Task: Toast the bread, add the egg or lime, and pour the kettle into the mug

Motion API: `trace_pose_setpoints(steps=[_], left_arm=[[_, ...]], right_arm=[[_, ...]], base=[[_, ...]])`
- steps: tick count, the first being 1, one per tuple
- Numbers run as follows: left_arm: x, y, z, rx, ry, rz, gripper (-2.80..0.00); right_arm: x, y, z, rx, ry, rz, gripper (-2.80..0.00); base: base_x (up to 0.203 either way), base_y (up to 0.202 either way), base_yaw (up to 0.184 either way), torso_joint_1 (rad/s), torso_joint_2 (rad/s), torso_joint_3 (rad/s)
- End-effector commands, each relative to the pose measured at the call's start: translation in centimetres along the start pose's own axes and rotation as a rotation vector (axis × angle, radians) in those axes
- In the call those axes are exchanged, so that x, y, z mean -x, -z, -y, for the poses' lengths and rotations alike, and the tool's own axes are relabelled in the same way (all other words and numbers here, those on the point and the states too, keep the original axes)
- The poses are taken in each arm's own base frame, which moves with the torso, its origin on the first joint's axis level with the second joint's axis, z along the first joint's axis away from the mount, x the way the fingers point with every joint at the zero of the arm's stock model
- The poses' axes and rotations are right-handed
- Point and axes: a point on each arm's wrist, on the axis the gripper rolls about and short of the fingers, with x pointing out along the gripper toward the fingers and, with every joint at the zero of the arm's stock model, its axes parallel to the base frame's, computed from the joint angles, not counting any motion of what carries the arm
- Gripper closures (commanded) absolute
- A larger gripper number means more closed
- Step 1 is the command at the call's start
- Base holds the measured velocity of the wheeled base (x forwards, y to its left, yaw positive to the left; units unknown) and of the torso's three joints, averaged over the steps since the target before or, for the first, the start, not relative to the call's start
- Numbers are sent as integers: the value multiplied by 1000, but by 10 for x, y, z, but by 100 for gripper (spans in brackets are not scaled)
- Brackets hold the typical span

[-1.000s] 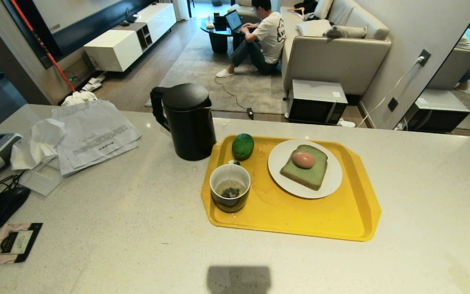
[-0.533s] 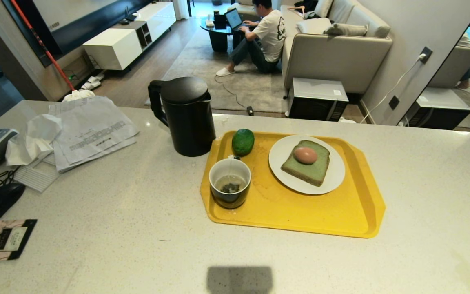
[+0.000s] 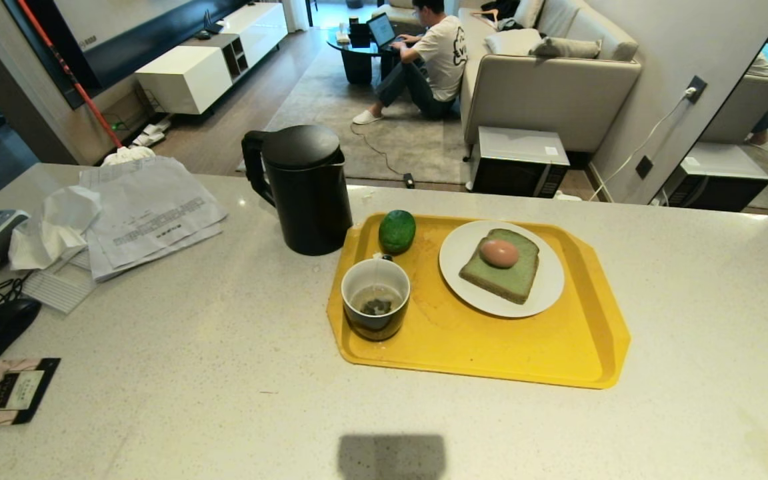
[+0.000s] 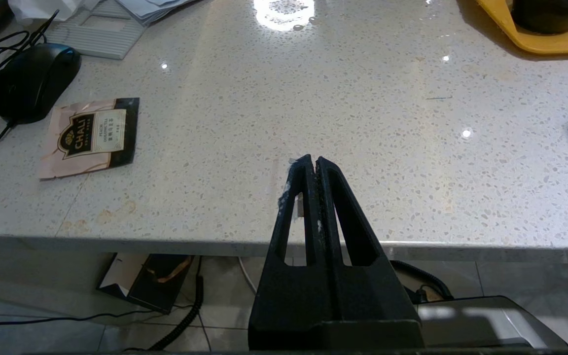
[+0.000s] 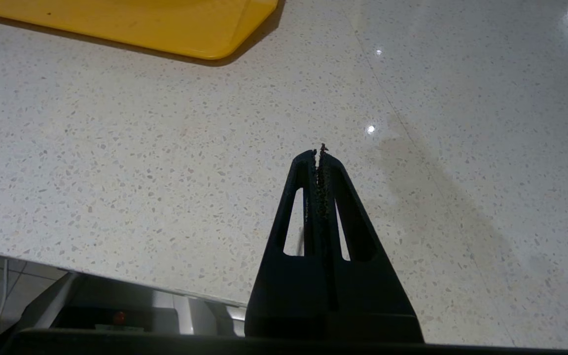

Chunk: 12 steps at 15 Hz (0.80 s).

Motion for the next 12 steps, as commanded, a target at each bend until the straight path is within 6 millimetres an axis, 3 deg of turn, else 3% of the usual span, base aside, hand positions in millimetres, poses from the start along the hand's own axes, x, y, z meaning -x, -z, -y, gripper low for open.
trace_pose_setpoints(steps=[1, 12], left_arm=[[0, 0, 0, -1, 0, 1, 0], [0, 0, 0, -1, 0, 0, 0]], right_arm=[[0, 0, 0, 1, -6, -1, 0], [0, 0, 0, 4, 2, -1, 0]], base=[[0, 0, 0, 0, 0, 0], [0, 0, 0, 0, 0, 0]])
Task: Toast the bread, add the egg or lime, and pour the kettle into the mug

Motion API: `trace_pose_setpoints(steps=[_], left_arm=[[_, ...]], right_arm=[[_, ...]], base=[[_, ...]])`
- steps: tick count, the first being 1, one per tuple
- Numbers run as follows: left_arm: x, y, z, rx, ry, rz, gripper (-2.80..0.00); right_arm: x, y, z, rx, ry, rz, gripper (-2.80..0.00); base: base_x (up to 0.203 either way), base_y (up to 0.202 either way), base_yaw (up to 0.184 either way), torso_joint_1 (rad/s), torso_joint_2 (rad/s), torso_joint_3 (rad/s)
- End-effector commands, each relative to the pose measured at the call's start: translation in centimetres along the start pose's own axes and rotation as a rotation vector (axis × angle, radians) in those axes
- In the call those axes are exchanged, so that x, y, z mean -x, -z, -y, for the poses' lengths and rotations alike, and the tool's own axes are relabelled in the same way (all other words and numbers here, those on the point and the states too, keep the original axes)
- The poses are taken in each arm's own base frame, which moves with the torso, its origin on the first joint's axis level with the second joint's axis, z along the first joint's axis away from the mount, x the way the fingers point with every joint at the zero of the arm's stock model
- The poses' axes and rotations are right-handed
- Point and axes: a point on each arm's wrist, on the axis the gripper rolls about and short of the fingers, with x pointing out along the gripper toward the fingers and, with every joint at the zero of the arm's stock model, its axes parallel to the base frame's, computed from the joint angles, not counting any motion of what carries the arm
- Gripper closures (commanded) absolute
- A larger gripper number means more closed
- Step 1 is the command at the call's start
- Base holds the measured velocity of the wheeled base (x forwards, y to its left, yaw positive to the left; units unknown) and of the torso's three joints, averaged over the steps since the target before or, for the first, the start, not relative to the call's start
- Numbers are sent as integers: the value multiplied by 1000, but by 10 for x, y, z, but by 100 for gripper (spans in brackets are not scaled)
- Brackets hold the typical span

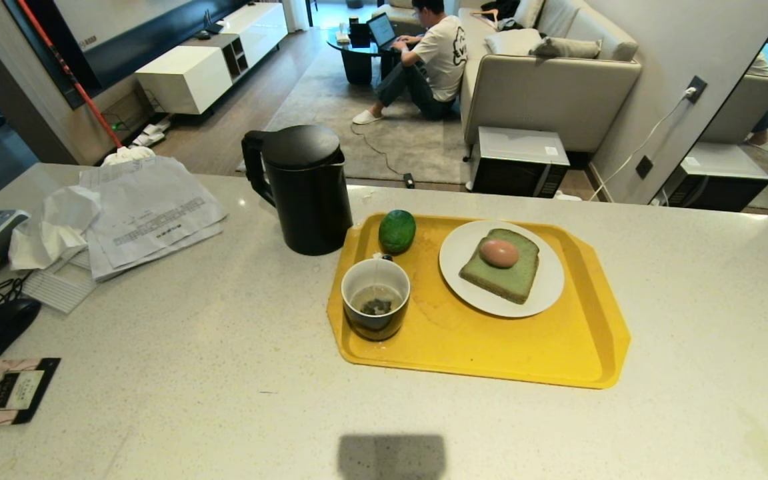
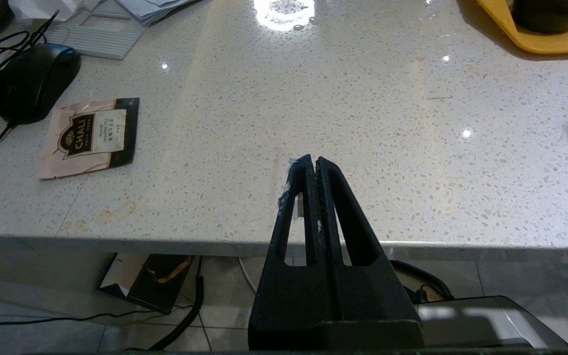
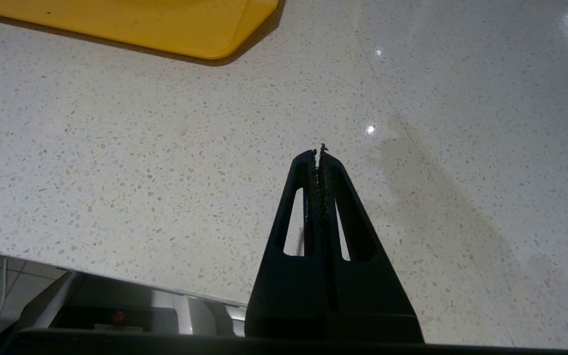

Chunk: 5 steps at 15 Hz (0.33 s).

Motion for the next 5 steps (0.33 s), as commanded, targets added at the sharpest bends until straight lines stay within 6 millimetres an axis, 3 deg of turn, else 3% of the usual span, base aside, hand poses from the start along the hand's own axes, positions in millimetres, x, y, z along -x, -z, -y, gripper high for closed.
trace_pose_setpoints(steps=[1, 5], left_arm=[[0, 0, 0, -1, 0, -1, 0], [0, 0, 0, -1, 0, 0, 0]], right_arm=[[0, 0, 0, 5, -1, -1, 0], [0, 0, 0, 1, 0, 0, 0]], base=[[0, 0, 0, 0, 0, 0], [0, 0, 0, 0, 0, 0]])
